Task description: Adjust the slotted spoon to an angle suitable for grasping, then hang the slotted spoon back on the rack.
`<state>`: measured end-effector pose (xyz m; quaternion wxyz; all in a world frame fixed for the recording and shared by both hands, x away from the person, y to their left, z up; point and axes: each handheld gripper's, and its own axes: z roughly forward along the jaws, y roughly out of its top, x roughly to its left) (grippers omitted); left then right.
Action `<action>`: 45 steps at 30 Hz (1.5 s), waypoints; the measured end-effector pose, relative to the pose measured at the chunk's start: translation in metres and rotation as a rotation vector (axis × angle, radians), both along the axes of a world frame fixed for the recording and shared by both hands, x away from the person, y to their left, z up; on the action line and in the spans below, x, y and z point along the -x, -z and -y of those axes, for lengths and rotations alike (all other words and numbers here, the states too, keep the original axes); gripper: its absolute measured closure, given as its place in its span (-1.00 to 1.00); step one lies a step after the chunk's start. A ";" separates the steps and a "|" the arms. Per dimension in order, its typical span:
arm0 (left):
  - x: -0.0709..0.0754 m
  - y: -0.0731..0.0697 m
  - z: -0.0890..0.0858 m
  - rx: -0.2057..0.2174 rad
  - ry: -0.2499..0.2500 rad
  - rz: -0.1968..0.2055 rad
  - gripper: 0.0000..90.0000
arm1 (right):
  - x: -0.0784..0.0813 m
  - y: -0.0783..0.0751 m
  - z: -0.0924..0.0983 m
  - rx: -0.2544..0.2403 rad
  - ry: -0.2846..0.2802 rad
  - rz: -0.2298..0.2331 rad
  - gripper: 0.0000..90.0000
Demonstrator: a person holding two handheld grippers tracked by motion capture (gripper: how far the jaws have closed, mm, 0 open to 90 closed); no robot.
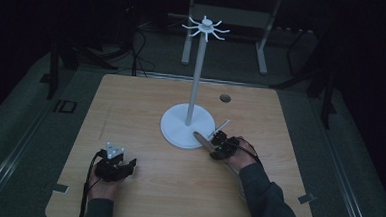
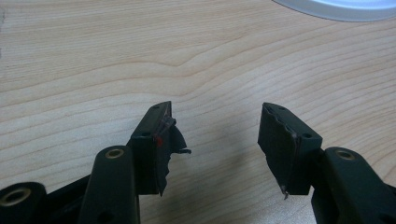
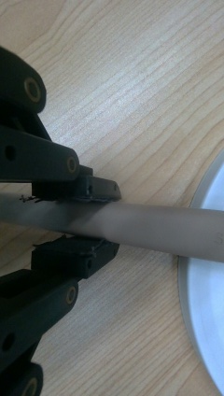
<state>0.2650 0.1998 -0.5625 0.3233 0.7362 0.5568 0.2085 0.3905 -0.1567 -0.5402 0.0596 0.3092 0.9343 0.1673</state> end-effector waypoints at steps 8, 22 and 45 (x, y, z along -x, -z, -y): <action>-0.001 0.000 0.000 -0.001 0.002 0.001 0.01 | 0.008 -0.006 0.001 -0.038 -0.012 0.032 0.62; 0.000 0.000 0.000 -0.003 0.000 0.001 0.01 | 0.020 -0.035 0.017 -0.157 0.008 0.166 0.63; 0.000 0.000 0.001 -0.002 -0.001 0.005 0.01 | 0.035 -0.066 0.038 -0.360 0.068 0.374 0.64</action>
